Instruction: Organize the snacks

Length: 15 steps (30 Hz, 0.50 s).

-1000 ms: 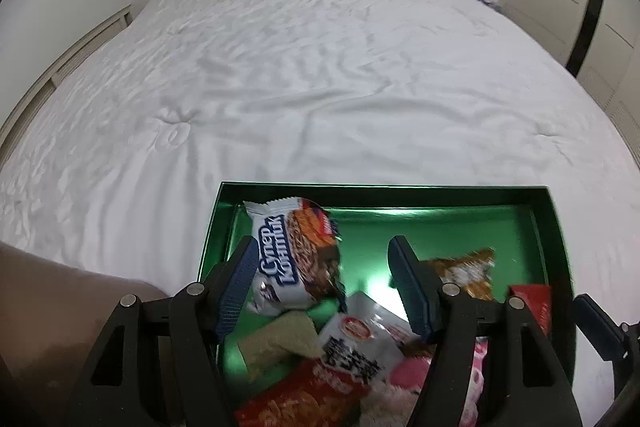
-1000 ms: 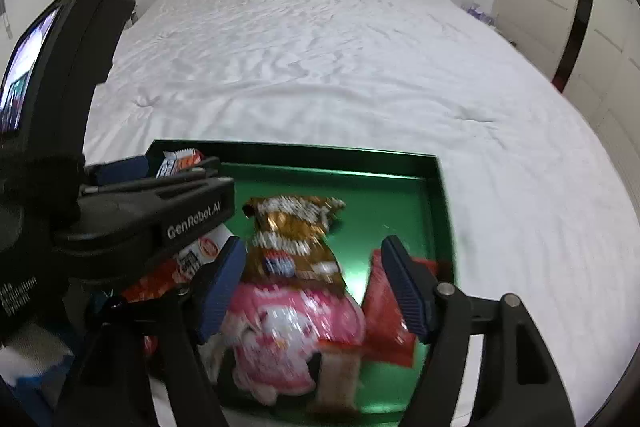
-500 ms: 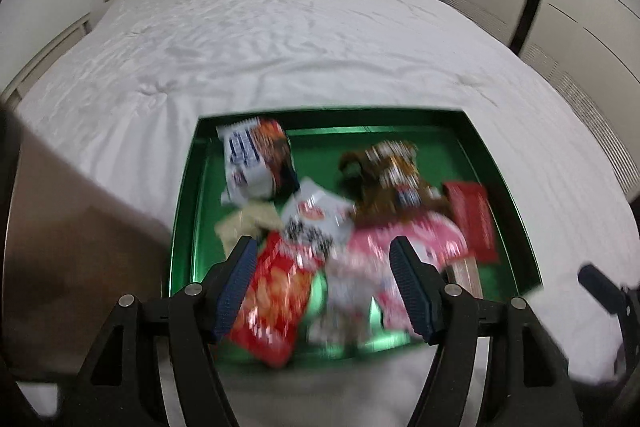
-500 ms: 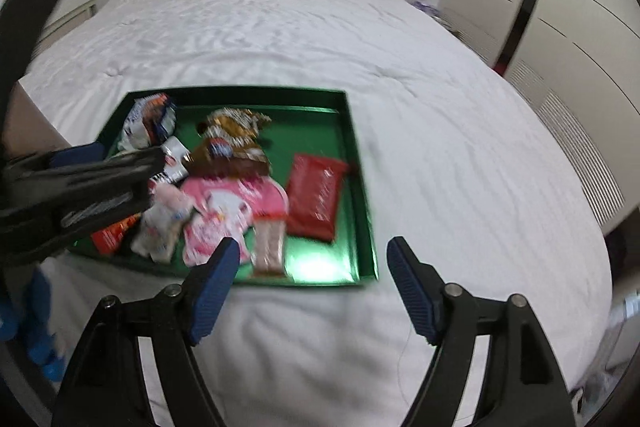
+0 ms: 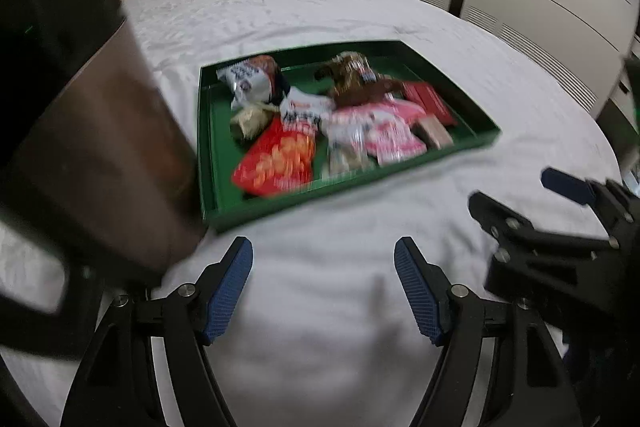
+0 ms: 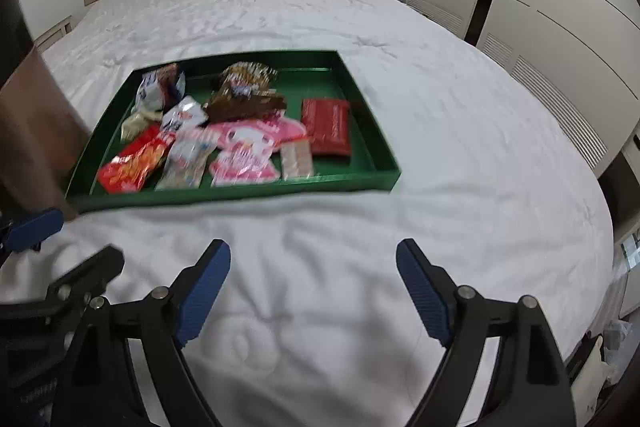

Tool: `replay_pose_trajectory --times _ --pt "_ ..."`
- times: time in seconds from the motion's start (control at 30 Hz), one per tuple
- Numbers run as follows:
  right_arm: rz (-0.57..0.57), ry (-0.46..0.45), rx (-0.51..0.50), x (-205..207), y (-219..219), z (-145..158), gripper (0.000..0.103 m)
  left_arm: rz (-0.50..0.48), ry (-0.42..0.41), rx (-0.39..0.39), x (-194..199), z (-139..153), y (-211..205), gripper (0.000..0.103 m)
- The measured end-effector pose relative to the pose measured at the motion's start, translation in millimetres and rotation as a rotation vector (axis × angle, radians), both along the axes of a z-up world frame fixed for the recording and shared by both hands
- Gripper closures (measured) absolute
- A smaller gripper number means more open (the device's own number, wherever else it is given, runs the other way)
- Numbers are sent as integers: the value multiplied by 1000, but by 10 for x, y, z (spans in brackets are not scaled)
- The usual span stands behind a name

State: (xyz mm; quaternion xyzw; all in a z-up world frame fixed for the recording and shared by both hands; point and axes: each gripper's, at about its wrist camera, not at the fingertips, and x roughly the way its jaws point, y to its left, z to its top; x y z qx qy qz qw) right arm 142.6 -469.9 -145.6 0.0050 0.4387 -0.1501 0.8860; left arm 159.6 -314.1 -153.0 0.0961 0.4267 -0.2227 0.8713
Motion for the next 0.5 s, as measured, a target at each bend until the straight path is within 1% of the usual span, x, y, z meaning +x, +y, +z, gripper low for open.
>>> replay_pose_trajectory --times 0.1,0.17,0.23,0.3,0.37,0.5 --pt "-16 -7 -12 -85 102 -67 0 -21 6 -9 -130 -85 136 35" --pt "-29 -19 -9 -132 152 -98 0 -18 6 -6 -185 -133 219 35" --pt "-37 -34 -8 -176 196 -125 0 -8 7 -25 -220 -184 342 35" --pt "-42 -46 -4 -205 254 -167 0 5 4 -28 -259 -225 415 35" --pt "-36 -54 -3 -217 331 -219 0 0 1 -39 -328 -268 484 35" --pt "-7 -68 -9 -220 438 -254 0 25 -17 -68 -432 -288 604 35"
